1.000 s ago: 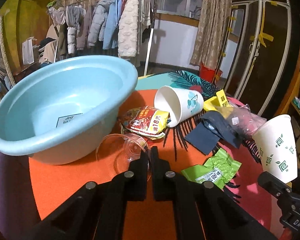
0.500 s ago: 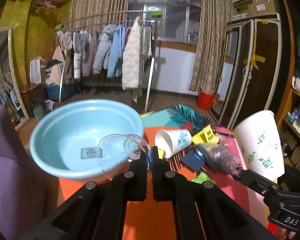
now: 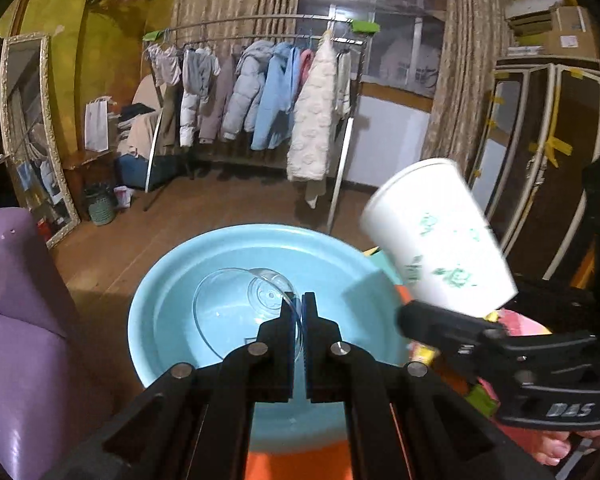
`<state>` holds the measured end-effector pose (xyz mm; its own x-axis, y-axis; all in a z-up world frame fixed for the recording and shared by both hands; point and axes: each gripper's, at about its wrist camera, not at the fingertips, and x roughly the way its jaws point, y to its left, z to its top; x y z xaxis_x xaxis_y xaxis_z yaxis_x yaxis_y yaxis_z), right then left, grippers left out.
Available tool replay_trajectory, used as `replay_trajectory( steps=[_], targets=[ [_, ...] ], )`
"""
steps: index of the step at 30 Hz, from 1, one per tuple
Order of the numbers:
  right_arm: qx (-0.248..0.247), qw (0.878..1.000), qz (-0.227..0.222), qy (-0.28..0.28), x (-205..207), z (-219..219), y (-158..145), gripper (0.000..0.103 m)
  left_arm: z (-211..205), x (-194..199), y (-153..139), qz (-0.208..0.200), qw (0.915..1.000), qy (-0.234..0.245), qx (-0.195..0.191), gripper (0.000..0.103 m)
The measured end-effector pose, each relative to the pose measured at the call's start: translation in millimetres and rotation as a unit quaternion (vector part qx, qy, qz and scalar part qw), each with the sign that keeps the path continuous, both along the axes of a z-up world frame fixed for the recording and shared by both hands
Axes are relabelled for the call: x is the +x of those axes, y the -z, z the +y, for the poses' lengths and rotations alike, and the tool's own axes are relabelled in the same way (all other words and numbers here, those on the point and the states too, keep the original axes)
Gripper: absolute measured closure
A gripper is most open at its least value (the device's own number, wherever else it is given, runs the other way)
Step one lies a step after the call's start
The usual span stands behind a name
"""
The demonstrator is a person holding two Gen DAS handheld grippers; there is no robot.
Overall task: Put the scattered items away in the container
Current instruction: 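Lift both held cups and carry them over the light blue basin, then open left gripper dropping the clear cup while right drops the paper cup into basin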
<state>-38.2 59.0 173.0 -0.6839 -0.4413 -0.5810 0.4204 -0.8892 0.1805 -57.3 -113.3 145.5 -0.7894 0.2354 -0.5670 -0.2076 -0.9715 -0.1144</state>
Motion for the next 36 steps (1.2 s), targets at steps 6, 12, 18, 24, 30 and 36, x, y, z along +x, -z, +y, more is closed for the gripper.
replay_trajectory(
  steps=[6,12,18,24,30,36],
  targets=[
    [0.029,0.998,-0.062,-0.006,-78,-24,44,0.041,-9,-43,27,-0.049,0.9987,-0.009,0.014,0.101],
    [0.062,0.994,-0.093,-0.011,-119,-33,71,0.041,-10,-59,43,-0.073,0.9968,-0.032,0.001,0.101],
    [0.071,0.992,-0.107,-0.011,-128,-29,89,0.041,-13,-63,53,-0.084,0.9952,-0.049,-0.008,0.101],
    [0.095,0.989,-0.110,-0.017,-132,-34,100,0.041,-14,-72,59,-0.096,0.9929,-0.064,-0.027,0.101],
    [0.108,0.989,-0.103,-0.015,-134,-35,106,0.041,-19,-74,64,-0.102,0.9918,-0.073,-0.024,0.100],
    [0.119,0.988,-0.100,-0.015,-134,-41,105,0.040,-21,-75,65,-0.101,0.9916,-0.077,-0.024,0.089]
  ],
)
